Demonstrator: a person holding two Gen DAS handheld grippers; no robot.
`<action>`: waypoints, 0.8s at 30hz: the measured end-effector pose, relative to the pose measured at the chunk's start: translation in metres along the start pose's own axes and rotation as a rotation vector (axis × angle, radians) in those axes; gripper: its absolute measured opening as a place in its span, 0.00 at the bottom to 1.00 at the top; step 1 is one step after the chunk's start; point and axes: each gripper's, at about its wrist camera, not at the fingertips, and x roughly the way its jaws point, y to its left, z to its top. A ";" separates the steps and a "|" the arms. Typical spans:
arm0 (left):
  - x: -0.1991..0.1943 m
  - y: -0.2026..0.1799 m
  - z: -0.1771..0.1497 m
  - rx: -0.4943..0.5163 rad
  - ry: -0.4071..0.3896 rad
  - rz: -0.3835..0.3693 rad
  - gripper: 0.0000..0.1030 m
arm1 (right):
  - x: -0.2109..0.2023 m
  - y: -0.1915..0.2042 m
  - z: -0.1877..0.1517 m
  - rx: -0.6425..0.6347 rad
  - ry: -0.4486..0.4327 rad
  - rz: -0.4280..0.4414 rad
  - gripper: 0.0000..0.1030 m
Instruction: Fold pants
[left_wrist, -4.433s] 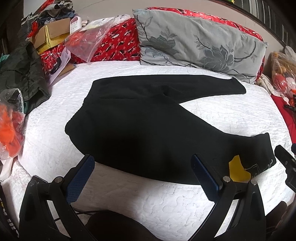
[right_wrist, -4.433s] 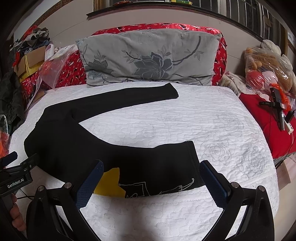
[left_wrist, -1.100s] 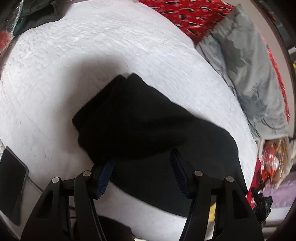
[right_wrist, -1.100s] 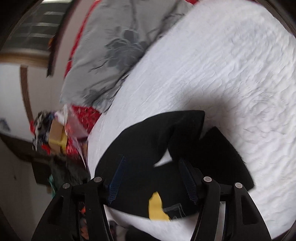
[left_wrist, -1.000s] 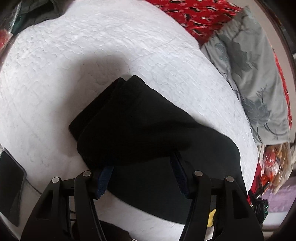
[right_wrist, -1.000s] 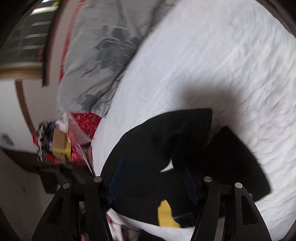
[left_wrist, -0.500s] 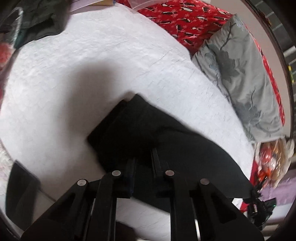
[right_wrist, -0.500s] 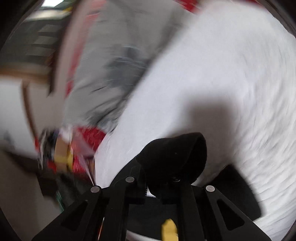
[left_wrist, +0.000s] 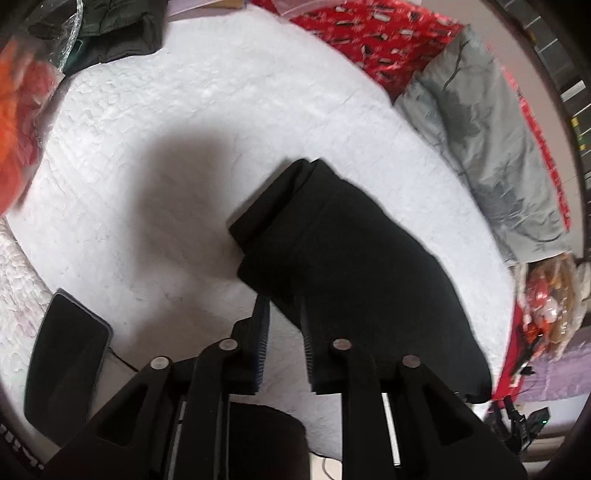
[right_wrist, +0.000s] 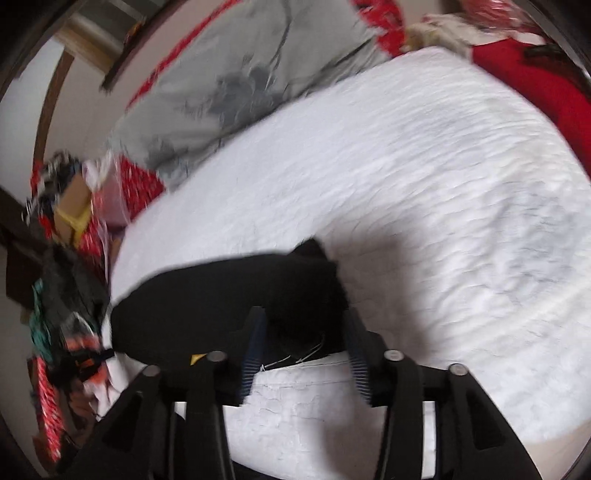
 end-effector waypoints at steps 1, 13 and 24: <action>0.000 -0.001 0.002 -0.009 0.002 -0.006 0.25 | -0.008 -0.005 0.001 0.031 -0.018 0.016 0.59; 0.049 -0.021 -0.009 -0.030 0.109 -0.013 0.35 | 0.047 -0.010 -0.006 0.356 0.120 0.199 0.63; 0.060 -0.010 0.003 -0.089 0.103 0.009 0.15 | 0.031 0.062 0.043 -0.151 -0.088 -0.033 0.11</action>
